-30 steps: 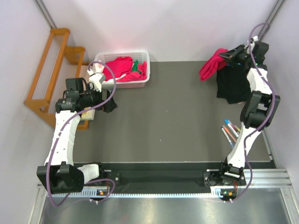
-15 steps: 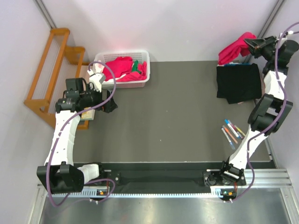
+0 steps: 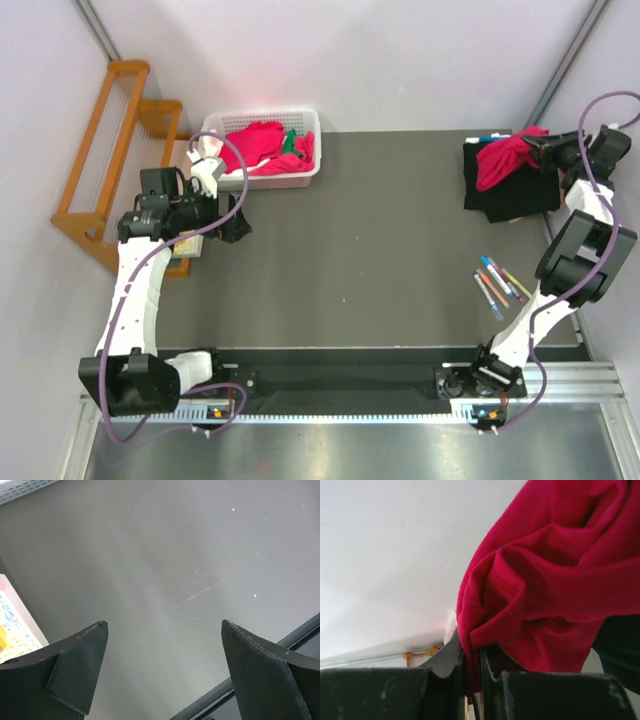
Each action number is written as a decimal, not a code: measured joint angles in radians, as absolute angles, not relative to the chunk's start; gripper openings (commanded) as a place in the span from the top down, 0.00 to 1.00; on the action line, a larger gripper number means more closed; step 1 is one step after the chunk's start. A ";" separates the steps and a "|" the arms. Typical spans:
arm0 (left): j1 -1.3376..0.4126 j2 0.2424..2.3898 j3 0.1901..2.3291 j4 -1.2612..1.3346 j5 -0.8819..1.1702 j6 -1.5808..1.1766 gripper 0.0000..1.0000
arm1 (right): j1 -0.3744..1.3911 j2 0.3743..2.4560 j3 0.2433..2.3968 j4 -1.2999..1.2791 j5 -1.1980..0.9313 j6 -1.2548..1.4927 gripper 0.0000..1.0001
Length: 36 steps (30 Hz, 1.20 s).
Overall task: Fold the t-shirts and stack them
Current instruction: Neatly place the folded tshirt to the corner
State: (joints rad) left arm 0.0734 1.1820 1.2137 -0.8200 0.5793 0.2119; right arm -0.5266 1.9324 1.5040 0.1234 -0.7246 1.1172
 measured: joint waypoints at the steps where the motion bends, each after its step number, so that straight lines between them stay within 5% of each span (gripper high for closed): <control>1: 0.073 1.182 1.217 -0.821 0.579 0.212 0.01 | -0.527 1.932 1.497 0.117 -0.721 1.118 1.00; 10: 0.074 1.180 1.249 -0.826 0.583 0.212 0.01 | -0.492 2.011 1.770 -0.075 -0.691 1.161 1.00; 19: 0.077 1.180 1.266 -0.839 0.579 0.213 0.01 | -0.509 1.711 1.451 -0.154 -0.451 1.177 1.00; 22: 0.077 1.180 1.274 -0.841 0.579 0.216 0.01 | -0.514 1.618 1.342 -0.173 -0.395 1.161 0.79; 23: 0.077 1.180 1.274 -0.842 0.579 0.217 0.01 | -0.515 1.592 1.304 -0.183 -0.380 1.154 0.60; 26: 0.077 1.180 1.274 -0.844 0.578 0.223 0.01 | -0.516 1.544 1.221 -0.222 -0.351 1.127 0.29; 29: 0.077 1.176 1.274 -0.848 0.576 0.232 0.01 | -0.523 1.538 1.168 -0.241 -0.341 1.099 0.11; 36: 0.079 1.148 1.275 -0.878 0.559 0.253 0.01 | -0.551 1.539 1.110 -0.292 -0.329 1.054 0.00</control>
